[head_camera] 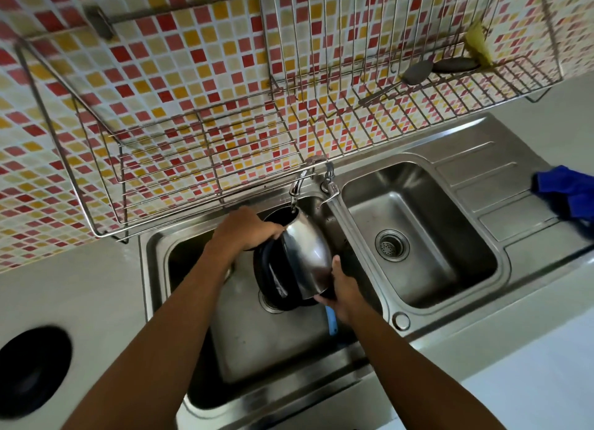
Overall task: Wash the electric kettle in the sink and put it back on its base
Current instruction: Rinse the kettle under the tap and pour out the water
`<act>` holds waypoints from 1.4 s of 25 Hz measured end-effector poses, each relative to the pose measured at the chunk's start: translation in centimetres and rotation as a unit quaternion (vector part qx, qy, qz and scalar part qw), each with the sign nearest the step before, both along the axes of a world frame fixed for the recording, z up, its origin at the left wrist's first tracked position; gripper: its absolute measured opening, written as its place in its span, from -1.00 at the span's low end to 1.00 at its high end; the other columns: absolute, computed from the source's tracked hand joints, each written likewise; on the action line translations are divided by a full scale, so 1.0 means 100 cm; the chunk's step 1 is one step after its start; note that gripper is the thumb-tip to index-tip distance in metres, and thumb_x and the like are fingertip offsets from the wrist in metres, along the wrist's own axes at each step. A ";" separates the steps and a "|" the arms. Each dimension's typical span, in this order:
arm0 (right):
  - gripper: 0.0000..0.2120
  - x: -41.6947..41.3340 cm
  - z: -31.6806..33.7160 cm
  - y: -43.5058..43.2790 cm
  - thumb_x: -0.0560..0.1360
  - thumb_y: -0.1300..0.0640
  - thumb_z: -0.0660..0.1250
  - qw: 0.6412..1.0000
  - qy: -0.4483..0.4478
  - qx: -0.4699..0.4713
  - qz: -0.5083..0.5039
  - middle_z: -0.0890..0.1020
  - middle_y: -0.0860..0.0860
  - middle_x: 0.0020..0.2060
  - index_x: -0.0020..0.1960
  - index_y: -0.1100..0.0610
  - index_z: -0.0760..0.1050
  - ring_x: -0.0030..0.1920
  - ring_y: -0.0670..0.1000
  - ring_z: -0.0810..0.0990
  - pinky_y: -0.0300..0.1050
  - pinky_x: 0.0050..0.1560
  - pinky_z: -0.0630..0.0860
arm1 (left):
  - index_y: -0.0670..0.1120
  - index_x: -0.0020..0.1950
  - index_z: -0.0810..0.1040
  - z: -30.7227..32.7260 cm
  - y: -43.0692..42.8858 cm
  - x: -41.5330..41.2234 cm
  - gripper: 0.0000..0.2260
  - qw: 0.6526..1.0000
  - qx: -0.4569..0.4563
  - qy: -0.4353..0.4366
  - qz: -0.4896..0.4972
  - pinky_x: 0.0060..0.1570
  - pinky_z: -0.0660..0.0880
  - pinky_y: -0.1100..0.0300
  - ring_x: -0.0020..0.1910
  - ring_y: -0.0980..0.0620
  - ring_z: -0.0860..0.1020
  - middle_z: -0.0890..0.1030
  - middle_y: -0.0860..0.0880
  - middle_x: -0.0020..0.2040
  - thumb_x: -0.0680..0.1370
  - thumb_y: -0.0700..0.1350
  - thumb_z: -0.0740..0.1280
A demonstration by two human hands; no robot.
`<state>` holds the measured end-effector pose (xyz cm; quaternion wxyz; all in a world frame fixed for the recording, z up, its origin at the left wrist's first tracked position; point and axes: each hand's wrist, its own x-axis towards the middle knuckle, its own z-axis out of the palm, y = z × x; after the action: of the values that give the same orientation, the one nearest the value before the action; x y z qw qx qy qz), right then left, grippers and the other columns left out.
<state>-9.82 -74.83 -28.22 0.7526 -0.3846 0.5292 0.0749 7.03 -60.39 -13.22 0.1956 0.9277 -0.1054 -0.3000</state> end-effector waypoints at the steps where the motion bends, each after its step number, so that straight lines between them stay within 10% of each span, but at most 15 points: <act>1: -0.42 -0.008 -0.001 0.006 0.47 -0.30 0.29 1.000 -0.004 0.019 0.009 0.58 0.14 0.15 0.21 0.17 0.51 0.09 0.18 0.59 0.01 -0.22 0.65 | -0.12 -0.31 0.59 -0.001 0.002 -0.001 -0.70 1.000 0.010 -0.003 -0.006 -0.38 0.38 0.18 -0.35 -0.03 0.56 0.57 -0.04 -0.35 0.27 0.11 0.47; 7: -0.52 -0.032 -0.022 0.001 0.56 -0.24 0.19 0.995 0.029 0.042 0.085 0.60 0.19 0.01 0.17 0.16 0.47 -0.04 0.19 0.64 0.11 -0.07 0.65 | -0.07 -0.16 0.59 -0.040 0.013 -0.033 -0.46 0.998 0.033 0.009 -0.058 -0.32 0.51 0.16 -0.29 0.00 0.61 0.62 0.00 -0.26 0.08 0.30 0.41; 15: -0.84 -0.002 -0.008 -0.041 0.61 0.11 0.23 0.987 0.012 -0.102 0.122 0.58 0.10 -0.27 -0.01 0.17 0.54 -0.33 0.02 0.53 -0.11 -0.33 0.51 | 0.01 -0.05 0.60 -0.081 0.034 -0.063 -0.54 0.985 0.060 -0.141 -0.085 -0.12 0.56 0.10 -0.10 -0.01 0.56 0.61 0.00 -0.09 0.21 0.28 0.44; 35: -0.80 0.128 0.011 -0.058 0.60 0.29 0.14 0.981 -0.029 -0.127 0.144 0.58 -0.02 -0.20 0.13 0.09 0.45 -0.39 -0.10 0.35 -0.20 -0.40 0.30 | 0.02 0.05 0.62 -0.119 0.070 -0.076 -0.53 0.984 0.006 -0.174 0.033 0.06 0.55 -0.04 0.07 -0.11 0.57 0.63 -0.03 0.00 0.23 0.22 0.47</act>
<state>2.93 -80.63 -27.14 0.6937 -0.5514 0.4517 0.1031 -0.61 -53.36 -25.17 0.1783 0.9700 -0.1053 -0.1277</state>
